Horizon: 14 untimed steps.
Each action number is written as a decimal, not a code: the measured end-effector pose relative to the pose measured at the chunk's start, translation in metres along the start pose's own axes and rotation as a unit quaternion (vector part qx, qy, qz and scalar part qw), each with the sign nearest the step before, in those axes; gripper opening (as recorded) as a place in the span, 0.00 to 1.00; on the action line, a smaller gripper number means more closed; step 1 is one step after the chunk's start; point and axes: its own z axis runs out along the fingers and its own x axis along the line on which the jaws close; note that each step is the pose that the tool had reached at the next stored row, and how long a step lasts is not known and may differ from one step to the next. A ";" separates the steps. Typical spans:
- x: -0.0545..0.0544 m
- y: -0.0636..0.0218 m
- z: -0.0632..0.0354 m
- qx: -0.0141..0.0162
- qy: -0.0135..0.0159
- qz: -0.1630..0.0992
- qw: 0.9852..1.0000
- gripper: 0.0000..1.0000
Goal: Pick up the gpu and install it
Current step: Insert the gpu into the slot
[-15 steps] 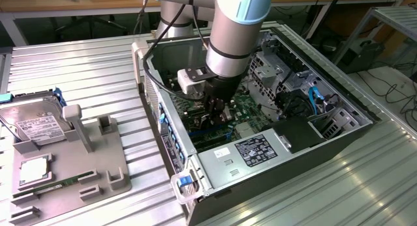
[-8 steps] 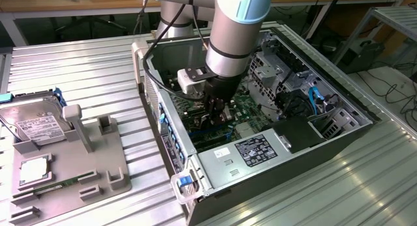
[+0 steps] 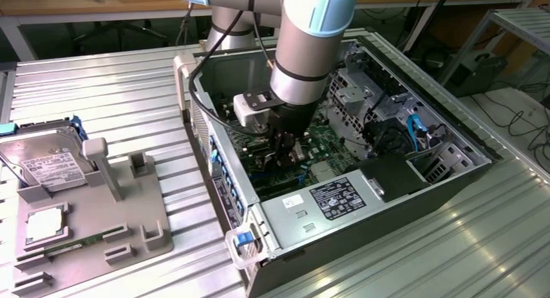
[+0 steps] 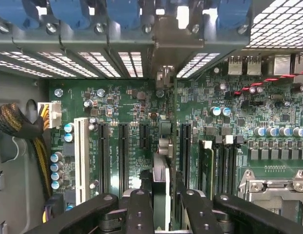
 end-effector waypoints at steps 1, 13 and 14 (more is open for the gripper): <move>0.000 0.0000 0.0003 0.000 0.000 0.000 1.000 0.27; 0.000 0.0001 -0.0039 0.000 0.000 0.000 1.000 0.35; 0.000 0.0001 -0.0084 0.000 0.000 0.000 1.000 0.35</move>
